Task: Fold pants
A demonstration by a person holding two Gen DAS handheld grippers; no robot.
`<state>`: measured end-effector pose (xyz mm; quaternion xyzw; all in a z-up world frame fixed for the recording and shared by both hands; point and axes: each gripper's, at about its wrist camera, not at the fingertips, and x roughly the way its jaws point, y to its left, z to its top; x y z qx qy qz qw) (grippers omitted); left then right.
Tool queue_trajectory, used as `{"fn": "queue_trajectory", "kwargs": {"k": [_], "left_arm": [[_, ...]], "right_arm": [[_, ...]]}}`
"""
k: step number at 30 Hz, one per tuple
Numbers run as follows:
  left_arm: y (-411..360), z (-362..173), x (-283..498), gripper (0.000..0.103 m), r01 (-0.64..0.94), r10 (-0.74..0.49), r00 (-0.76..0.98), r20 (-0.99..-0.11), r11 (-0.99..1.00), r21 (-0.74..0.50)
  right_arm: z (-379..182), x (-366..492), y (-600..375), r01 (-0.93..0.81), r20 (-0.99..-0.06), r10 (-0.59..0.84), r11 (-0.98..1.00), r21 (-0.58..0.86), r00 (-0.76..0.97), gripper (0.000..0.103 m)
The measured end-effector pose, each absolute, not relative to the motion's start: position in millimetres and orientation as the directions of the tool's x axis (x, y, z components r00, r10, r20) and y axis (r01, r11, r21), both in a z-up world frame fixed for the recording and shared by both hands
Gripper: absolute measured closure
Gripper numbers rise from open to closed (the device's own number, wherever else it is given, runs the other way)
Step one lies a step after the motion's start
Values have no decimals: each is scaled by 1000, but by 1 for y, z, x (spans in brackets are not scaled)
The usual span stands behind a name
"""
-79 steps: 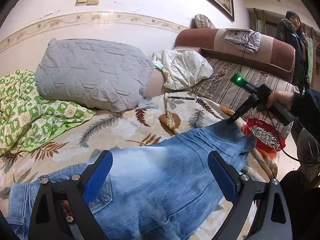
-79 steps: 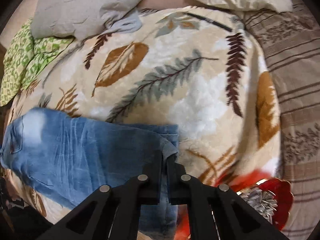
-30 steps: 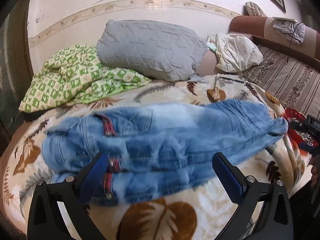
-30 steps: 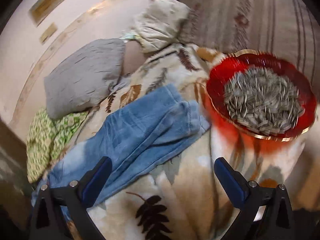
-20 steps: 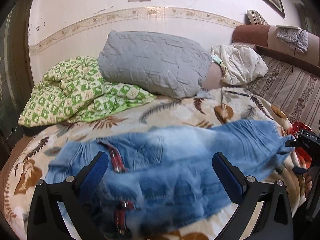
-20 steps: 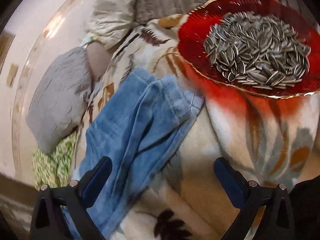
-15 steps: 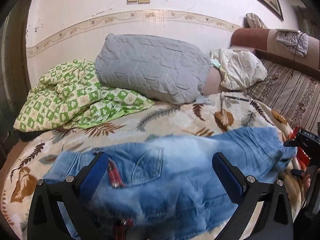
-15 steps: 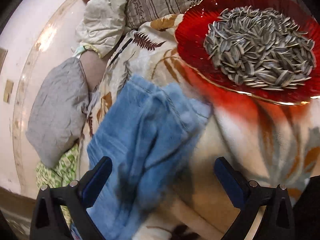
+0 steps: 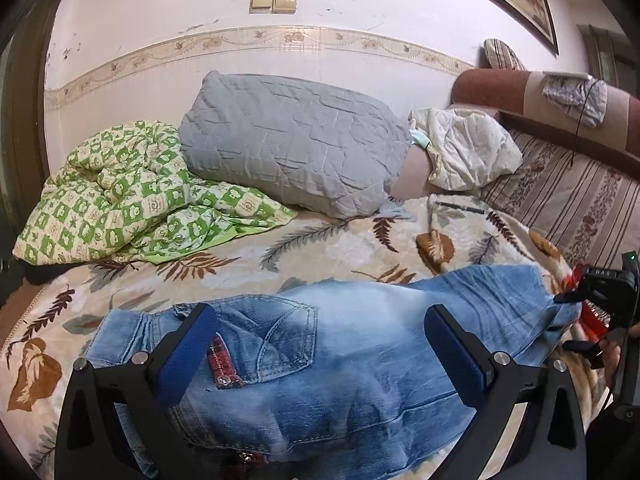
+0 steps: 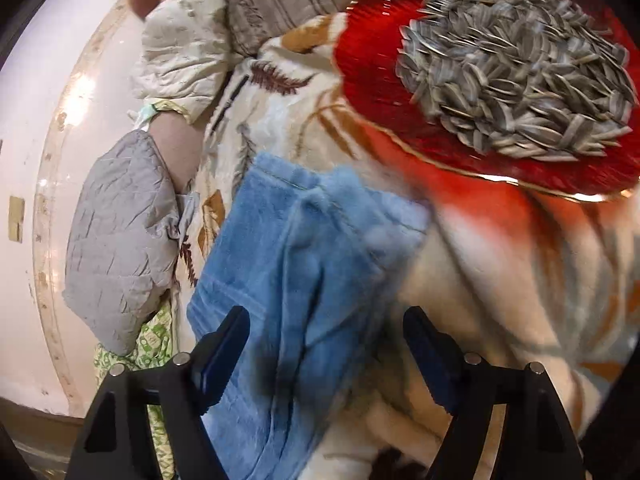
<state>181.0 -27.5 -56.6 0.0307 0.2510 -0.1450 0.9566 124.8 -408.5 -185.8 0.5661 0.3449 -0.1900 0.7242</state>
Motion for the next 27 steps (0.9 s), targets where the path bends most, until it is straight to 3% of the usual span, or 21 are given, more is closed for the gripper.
{"fn": "queue_trajectory", "kwargs": {"k": [6,12,14,15,16,18,22,27], "left_arm": [[-27,-54,179,0,309,-279,832,-480,951,-17],[-21,-54,180,0,294,-271,837,-476,955,-26],[-19,-54,180,0,293,-271,837,-476,956,-30],[-19,-55,180,0,294,-272,836,-476,955,-30],[-19,-55,181,0,295,-273,836,-477,955,-30],[-20,-55,180,0,300,-277,834,-478,954,-30],[-22,-56,178,0,308,-280,834,-476,951,-19],[-17,-54,179,0,295,-272,841,-468,955,-24]], "right_arm": [[-195,131,-410,677,-718,114,260,689,687,15],[-200,157,-418,642,-677,104,242,727,728,17],[-199,158,-416,643,-683,90,268,718,725,30],[-200,157,-415,648,-692,88,284,706,716,50],[-203,156,-414,653,-699,83,294,698,710,63],[-205,154,-414,645,-695,74,315,696,715,76],[-195,157,-407,624,-692,43,395,674,720,91],[-152,169,-382,560,-689,-89,662,498,719,94]]}}
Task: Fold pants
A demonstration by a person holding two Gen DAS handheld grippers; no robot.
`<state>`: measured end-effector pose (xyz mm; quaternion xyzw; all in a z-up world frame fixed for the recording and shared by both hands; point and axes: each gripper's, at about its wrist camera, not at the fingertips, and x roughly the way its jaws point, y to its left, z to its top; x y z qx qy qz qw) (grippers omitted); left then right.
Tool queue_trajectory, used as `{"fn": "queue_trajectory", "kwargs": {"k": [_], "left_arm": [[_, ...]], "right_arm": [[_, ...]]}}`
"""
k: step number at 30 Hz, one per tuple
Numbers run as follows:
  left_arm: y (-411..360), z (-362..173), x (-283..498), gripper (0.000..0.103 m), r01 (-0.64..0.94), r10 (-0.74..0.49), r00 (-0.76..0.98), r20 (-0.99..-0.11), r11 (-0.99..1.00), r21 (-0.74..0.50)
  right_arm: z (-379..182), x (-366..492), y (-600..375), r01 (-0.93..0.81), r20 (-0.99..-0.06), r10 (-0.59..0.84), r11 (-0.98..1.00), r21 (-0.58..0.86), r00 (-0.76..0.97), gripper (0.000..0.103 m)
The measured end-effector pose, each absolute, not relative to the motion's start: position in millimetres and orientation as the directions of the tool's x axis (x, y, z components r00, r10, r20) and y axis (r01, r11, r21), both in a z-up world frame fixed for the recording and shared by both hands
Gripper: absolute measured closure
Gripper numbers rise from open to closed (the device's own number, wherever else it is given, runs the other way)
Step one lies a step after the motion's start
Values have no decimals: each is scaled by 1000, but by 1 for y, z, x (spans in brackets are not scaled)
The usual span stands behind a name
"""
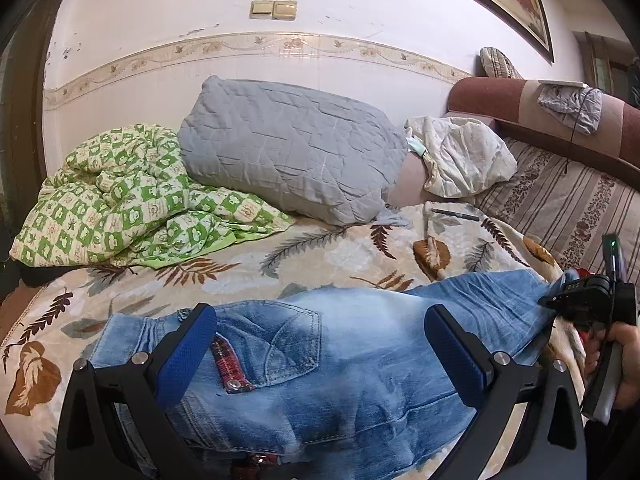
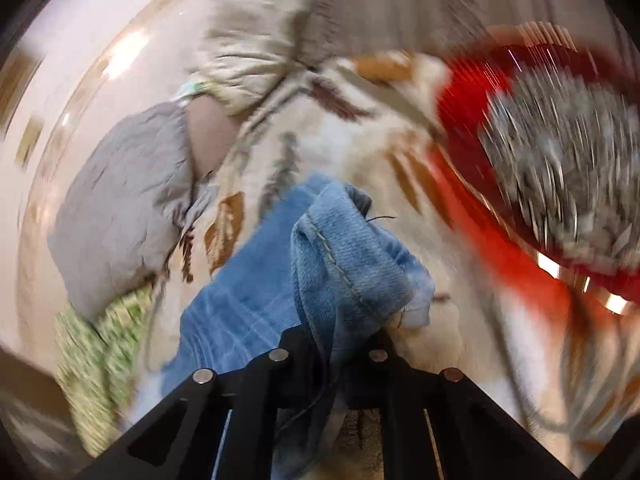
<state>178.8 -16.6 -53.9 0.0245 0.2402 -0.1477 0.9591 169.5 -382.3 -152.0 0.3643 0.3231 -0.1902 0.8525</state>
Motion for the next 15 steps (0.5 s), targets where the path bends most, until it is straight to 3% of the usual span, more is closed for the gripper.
{"fn": "queue_trajectory", "kwargs": {"k": [4,7,12,15], "left_arm": [[-5,-50,181,0,261,-248,855,-456,965,-35],[8,-45,182,0,232,-230,868,-439,971,-51],[32,-38,181,0,184,-198,892,-407,980,-73],[49,-33,180,0,152,-181,903,-390,983,-104]], "right_arm": [[-110,178,-336,442,-614,-243,876,194,751,95],[-84,182,-286,324,-506,-315,943,-73,803,95],[-73,177,-195,88,-318,-276,863,-497,907,96],[-85,170,-153,-21,-263,-212,740,-672,941,96]]}}
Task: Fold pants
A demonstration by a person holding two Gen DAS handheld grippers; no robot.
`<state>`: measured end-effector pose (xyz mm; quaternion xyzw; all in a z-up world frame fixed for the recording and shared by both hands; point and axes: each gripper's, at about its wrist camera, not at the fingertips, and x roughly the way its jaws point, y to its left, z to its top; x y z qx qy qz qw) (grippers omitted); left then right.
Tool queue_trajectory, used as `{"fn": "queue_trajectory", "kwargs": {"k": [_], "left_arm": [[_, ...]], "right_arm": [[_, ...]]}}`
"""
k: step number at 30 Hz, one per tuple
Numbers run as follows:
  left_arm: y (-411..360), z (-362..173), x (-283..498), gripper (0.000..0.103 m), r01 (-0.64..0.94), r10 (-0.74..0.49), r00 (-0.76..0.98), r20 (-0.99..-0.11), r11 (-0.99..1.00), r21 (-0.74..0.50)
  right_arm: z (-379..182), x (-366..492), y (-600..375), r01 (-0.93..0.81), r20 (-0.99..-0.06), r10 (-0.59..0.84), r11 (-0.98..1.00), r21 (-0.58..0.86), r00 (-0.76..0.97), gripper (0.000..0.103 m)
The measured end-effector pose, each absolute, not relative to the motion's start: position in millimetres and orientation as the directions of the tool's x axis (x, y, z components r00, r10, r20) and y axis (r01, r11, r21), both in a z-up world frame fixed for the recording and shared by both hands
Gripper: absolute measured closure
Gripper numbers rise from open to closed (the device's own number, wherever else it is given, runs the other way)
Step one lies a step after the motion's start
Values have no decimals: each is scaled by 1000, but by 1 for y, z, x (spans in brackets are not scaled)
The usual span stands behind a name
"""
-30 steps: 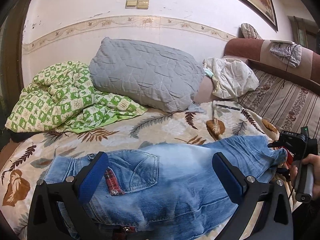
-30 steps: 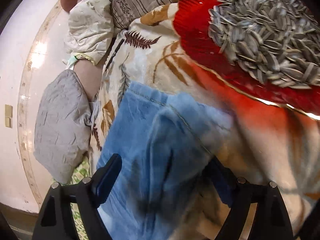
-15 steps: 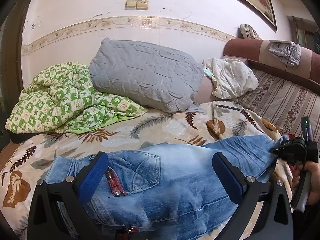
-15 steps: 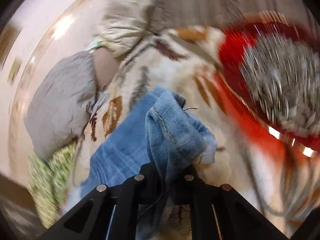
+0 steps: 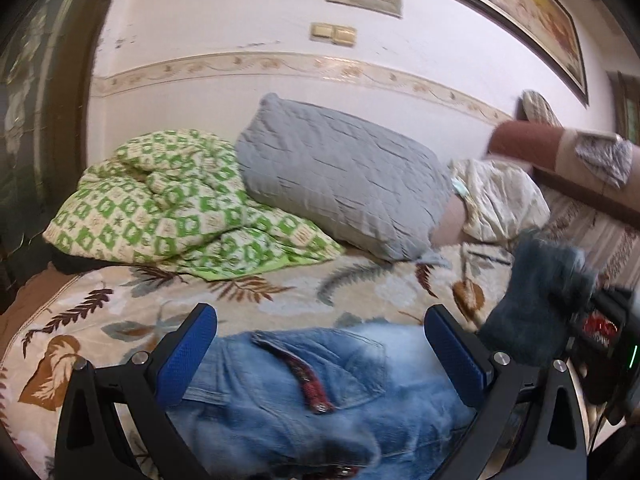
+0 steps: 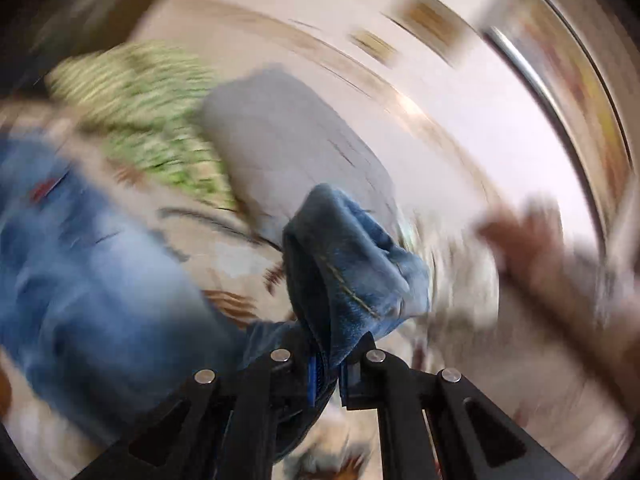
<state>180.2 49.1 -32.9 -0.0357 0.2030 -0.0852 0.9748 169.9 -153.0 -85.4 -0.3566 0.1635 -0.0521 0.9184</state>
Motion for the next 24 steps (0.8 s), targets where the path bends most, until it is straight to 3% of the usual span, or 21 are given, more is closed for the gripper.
{"fn": "queue_trajectory", "kwargs": {"k": [7,14,18,20,24], "left_arm": [[67,-29,178,0,128,-172,913,-369,982,-140],[67,-31,178,0,129,-173,910,-377,982,-139],[63,-32,179,0,140,-179,906,-383,982,-128],[61,-34,180,0,143,-179,904,-388,982,-120],[59,-33,180,0,152,-188,903,-387,981,-122]], "right_arm": [[-149,165,-87,-230,-320,-118,475,-849,940,96],[-206,143,-76,-390,-427,-69,299,-871,902,96],[-223,135,-78,-347,-368,-63,221,-912,928,92],[-219,131,-80,-303,-324,-70,213,-929,943,84],[-193,114,-90,-192,-209,-32,275,-942,977,20]]}}
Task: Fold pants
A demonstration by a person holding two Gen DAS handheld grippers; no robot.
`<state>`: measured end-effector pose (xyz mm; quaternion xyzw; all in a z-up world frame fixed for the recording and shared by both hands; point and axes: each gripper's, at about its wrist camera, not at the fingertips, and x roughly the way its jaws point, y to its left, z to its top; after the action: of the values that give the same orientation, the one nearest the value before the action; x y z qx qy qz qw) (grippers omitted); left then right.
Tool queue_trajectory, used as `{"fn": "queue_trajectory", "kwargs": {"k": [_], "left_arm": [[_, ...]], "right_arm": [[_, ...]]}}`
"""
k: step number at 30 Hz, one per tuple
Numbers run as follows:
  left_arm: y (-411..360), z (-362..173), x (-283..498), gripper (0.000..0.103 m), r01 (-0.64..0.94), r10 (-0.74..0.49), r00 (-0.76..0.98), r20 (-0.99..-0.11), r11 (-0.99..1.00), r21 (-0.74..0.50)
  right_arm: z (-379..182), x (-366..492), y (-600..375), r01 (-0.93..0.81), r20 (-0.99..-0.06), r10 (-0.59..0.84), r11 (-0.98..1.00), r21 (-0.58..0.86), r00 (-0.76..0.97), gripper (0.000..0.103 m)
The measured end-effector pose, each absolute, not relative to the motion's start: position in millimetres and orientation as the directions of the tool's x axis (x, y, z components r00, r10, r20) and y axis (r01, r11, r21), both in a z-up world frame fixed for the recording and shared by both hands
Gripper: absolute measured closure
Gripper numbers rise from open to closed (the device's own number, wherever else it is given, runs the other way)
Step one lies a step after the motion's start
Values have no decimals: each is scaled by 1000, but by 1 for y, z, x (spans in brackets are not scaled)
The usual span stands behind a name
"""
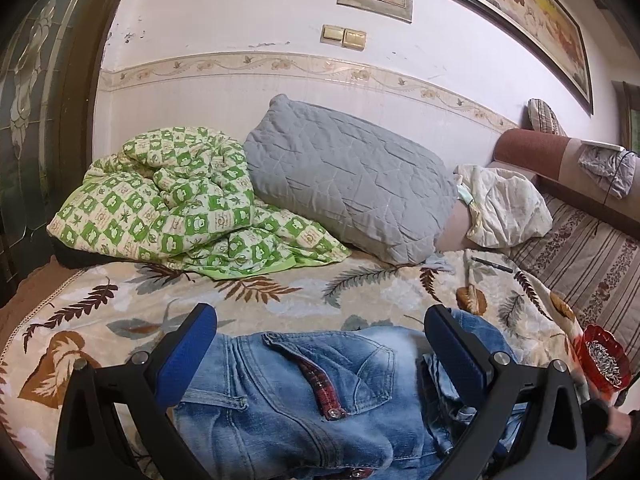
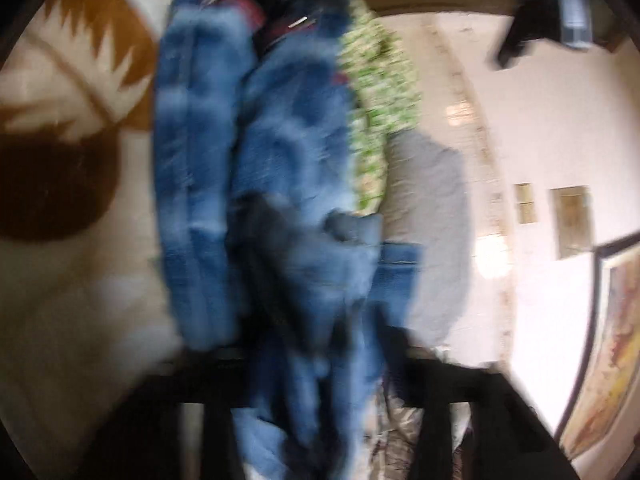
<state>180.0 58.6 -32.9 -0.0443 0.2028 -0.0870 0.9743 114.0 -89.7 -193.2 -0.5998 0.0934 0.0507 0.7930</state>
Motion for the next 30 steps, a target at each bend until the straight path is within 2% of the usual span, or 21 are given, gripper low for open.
{"fn": "queue_trajectory", "kwargs": {"k": [1,2,5,7,9,12,15,16,18,21,24,26,28,29,30], "left_arm": [[58,-32,180,0,154,-190,902,-387,980,-122],[57,-32,181,0,156,-191,900,-391,980,-119],[47,-31,183,0,175,-198,892,-408,980,-93],[36,-29,186,0,200,-207,876,-436,978,-62],[24,-25,192,0,242,-233,853,-466,969,-41],[-7,-22,212,0,376,-325,762,-561,926,-26],[-43,-25,242,0,496,-394,638,-661,867,-38],[-54,-29,256,0,519,-409,591,-696,853,-60],[-70,-38,280,0,546,-428,498,-754,831,-111],[-90,-60,317,0,517,-385,372,-844,842,-156],[-104,-83,339,0,491,-366,257,-894,847,-206],[-111,-86,343,0,493,-397,224,-890,834,-248],[-122,-89,346,0,505,-401,188,-897,822,-262],[-127,-91,347,0,513,-383,177,-907,822,-247],[-134,-96,347,3,521,-339,169,-925,828,-208]], "right_arm": [[-185,111,-92,-200,-217,-23,304,-931,976,6],[-177,109,-94,-207,-226,-17,334,-919,974,1],[-157,99,-104,-209,-236,-12,425,-881,972,0],[-140,97,-113,-224,-277,-20,536,-814,961,0],[-124,96,-128,-254,-344,-9,654,-713,939,0],[-107,106,-164,-295,-472,48,834,-466,880,0],[-110,117,-186,-324,-567,109,900,-293,816,0],[-114,116,-191,-331,-580,118,902,-277,806,0],[-124,108,-190,-364,-576,114,867,-341,810,0],[-138,118,-180,-405,-589,83,801,-440,804,0],[-142,132,-178,-444,-616,87,772,-455,783,1],[-144,139,-178,-474,-638,99,757,-450,764,3],[-150,151,-177,-519,-689,103,739,-430,717,20],[-153,155,-177,-540,-710,110,732,-415,695,25],[-157,159,-176,-559,-732,114,726,-400,671,34]]}}
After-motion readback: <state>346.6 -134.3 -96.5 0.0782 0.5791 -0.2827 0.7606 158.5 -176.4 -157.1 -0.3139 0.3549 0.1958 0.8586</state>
